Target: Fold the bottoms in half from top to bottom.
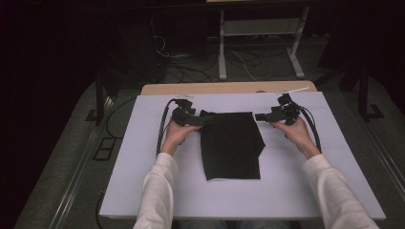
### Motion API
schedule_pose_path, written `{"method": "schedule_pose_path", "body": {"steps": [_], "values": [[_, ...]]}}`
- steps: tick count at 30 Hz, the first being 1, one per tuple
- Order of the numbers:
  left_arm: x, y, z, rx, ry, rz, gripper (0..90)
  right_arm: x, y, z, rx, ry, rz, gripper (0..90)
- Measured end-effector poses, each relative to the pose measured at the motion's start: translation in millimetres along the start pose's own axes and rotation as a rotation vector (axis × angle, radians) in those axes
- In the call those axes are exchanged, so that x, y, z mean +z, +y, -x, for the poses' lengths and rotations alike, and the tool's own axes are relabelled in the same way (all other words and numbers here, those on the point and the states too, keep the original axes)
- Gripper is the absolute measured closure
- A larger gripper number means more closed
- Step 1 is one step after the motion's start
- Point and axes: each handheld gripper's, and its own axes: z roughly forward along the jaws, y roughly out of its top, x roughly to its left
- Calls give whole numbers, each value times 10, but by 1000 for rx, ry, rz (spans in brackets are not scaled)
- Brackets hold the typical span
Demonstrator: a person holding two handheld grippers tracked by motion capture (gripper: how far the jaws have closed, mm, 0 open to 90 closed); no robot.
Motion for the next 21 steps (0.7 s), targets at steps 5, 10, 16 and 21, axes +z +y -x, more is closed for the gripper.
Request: {"method": "schedule_pose_path", "body": {"steps": [5, 10, 16, 21], "values": [[-81, -17, 11, -2, 19, 28, 0, -105, -76, 35, -4, 6, 10, 0], [-199, -80, 5, -9, 22, 43, 0, -227, -133, -4, -16, 17, 54, 0], [-369, -204, 16, -18, 38, 51, 0, -362, -202, -67, -26, 30, 65, 0], [-488, -295, 33, -23, 49, 60, 0, -461, -275, -107, -30, 40, 71, 0]]}}
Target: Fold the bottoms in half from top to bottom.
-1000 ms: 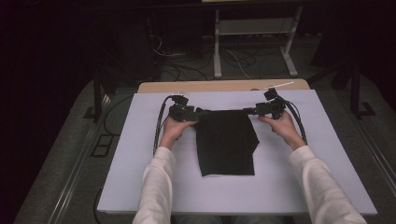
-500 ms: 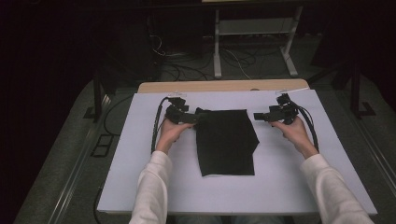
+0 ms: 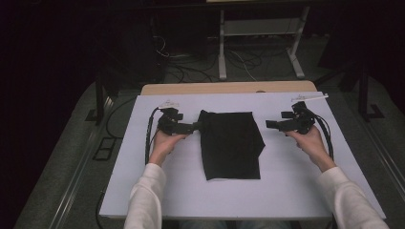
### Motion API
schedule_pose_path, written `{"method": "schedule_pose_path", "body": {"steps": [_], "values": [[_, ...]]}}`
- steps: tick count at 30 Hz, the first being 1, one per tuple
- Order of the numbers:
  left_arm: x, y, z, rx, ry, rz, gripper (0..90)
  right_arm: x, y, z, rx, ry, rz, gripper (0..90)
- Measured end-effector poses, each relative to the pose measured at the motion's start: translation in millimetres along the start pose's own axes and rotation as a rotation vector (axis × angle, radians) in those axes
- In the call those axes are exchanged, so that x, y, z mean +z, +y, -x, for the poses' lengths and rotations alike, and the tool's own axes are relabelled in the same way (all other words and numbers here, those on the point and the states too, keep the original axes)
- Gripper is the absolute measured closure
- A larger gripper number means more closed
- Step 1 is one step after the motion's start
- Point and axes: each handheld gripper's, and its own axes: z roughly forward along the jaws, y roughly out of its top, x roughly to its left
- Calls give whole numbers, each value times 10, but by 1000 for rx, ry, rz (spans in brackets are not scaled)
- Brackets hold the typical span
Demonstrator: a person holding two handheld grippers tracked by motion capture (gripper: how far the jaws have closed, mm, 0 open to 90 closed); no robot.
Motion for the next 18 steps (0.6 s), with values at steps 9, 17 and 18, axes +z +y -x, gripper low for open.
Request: {"method": "schedule_pose_path", "body": {"steps": [9, 17, 18], "values": [[-186, -97, 74, 13, -19, 15, 0, -142, -114, -82, -13, 3, -8, 0], [-338, -175, 234, 49, -10, 34, 0, -288, -263, -129, -3, -3, 7, 0], [-342, -204, 265, 63, -12, 26, 0, -304, -296, -135, 5, 0, 9, 0]]}}
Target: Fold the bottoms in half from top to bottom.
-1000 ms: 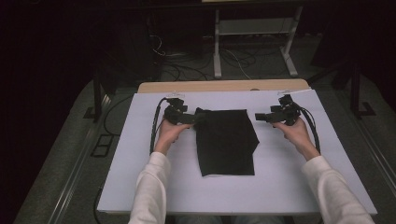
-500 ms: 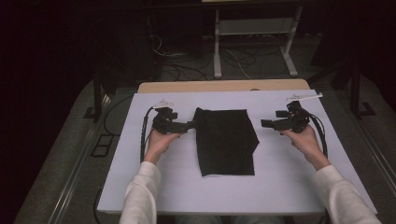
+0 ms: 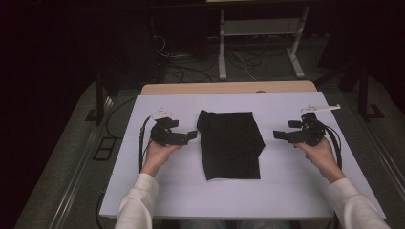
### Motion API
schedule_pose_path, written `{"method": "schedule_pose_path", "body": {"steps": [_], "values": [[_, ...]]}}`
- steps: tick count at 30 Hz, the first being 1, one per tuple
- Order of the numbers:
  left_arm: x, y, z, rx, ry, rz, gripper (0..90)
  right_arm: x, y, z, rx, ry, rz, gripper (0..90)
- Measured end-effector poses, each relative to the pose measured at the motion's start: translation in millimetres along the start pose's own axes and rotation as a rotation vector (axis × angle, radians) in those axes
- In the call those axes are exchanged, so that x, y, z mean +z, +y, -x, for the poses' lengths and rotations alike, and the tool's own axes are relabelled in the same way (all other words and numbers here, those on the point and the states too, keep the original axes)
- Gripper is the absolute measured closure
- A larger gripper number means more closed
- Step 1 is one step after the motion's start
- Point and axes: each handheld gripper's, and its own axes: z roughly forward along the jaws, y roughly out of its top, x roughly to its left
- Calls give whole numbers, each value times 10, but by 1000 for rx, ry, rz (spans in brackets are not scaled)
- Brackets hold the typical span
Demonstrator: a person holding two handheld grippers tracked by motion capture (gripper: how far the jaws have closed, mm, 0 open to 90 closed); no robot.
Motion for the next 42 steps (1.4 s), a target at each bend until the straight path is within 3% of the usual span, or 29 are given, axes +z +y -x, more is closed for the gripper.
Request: {"method": "schedule_pose_path", "body": {"steps": [5, 16, 31, 40, 42], "values": [[-25, -104, 133, 34, -23, -34, 0, -62, -138, -70, -5, 3, 4, 0], [-140, -254, 320, 52, -55, -28, 0, -215, -341, -274, -42, 17, -17, 0], [-374, -548, 397, 57, -46, 5, 0, -323, -630, -437, -75, 19, -23, 0], [-505, -653, 416, 81, -44, 11, 0, -425, -794, -433, -80, 1, -23, 0], [-525, -675, 391, 69, -38, 14, 0, -435, -817, -422, -81, -7, -24, 0]]}}
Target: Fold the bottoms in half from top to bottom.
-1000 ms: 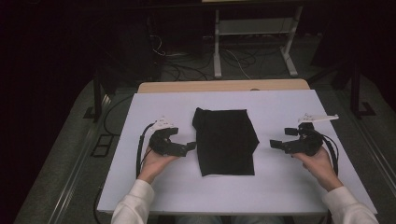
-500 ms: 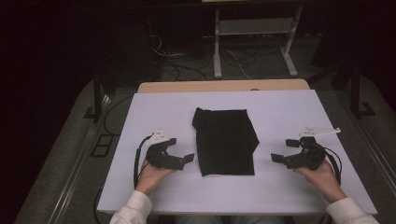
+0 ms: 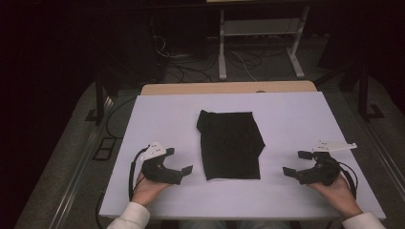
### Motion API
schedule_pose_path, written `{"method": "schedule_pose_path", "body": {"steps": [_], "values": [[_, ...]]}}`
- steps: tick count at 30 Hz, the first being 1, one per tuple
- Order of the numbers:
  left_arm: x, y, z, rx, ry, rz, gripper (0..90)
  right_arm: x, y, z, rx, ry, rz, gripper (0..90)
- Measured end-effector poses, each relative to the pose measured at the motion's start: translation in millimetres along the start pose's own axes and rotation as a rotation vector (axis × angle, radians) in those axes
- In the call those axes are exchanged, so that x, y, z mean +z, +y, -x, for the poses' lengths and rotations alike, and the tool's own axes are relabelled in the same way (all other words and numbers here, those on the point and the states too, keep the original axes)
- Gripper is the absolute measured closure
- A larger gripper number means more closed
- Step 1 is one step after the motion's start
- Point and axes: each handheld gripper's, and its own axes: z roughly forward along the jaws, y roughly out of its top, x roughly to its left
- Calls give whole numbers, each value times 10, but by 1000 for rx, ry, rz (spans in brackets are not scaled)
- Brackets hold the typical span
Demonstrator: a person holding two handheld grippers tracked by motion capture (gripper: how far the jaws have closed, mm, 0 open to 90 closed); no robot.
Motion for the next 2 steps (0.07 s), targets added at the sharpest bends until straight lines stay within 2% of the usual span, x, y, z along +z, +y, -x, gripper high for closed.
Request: {"method": "schedule_pose_path", "body": {"steps": [2], "values": [[-12, -24, -16, -4, 4, 6, 0, -6, -16, 9, 3, -7, 1, 0]]}}
